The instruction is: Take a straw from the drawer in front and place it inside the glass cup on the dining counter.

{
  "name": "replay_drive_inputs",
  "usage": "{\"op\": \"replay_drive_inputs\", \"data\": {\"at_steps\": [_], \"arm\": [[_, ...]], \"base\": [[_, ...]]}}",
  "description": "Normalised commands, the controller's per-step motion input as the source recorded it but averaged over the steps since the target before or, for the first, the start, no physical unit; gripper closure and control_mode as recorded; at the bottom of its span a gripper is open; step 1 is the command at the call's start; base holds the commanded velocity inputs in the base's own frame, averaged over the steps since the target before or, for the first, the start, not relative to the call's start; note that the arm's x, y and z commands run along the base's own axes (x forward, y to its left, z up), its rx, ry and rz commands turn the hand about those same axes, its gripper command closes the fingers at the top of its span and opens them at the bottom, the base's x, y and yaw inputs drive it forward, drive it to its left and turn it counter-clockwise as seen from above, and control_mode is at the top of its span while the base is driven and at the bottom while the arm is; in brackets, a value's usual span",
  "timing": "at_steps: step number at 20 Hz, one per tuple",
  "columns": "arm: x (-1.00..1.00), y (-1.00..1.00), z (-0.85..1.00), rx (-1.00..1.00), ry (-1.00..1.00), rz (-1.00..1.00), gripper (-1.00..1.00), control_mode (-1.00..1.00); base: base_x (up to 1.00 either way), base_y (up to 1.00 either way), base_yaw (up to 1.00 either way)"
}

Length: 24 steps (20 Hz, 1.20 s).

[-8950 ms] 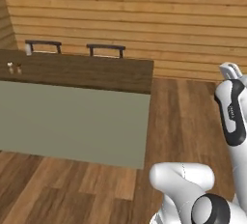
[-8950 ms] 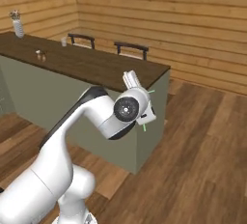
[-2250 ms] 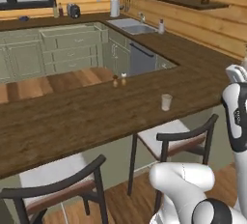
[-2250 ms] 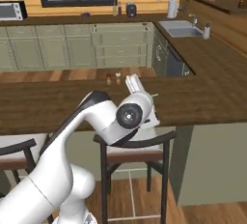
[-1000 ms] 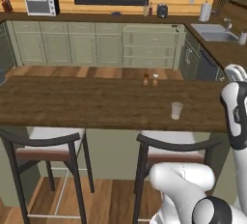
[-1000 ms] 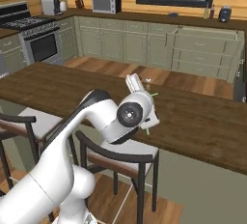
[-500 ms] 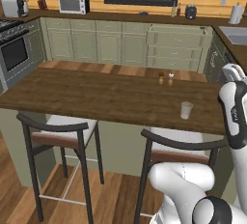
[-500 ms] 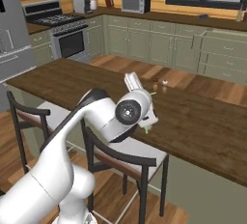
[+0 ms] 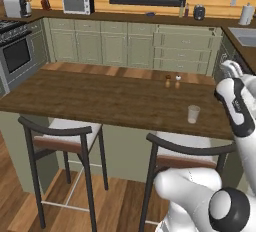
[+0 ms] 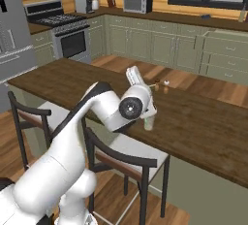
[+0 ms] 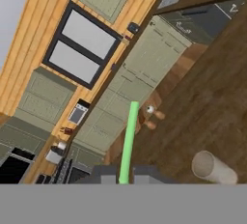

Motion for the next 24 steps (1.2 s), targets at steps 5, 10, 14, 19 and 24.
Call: {"op": "replay_drive_inputs", "data": {"at_steps": [5,10,14,19,24], "arm": [[0.70,-0.02,0.00,0.10,-0.10,0.13,1.00,-1.00],[0.29,-0.27,0.00,0.08,-0.02,0.21,1.00,-1.00],[0.06,-0.29,0.00,0.07,-0.03,0.23,1.00,-1.00],[0.00,-0.19,0.00,0.04,-0.04,0.26,1.00,-1.00],[0.09,0.07,-0.01,0.01,0.00,0.22,1.00,-1.00]], "base": [[0.00,0.00,0.00],[0.00,0.00,0.00],[0.00,0.00,0.00],[0.00,0.00,0.00],[0.00,0.00,0.00]]}}
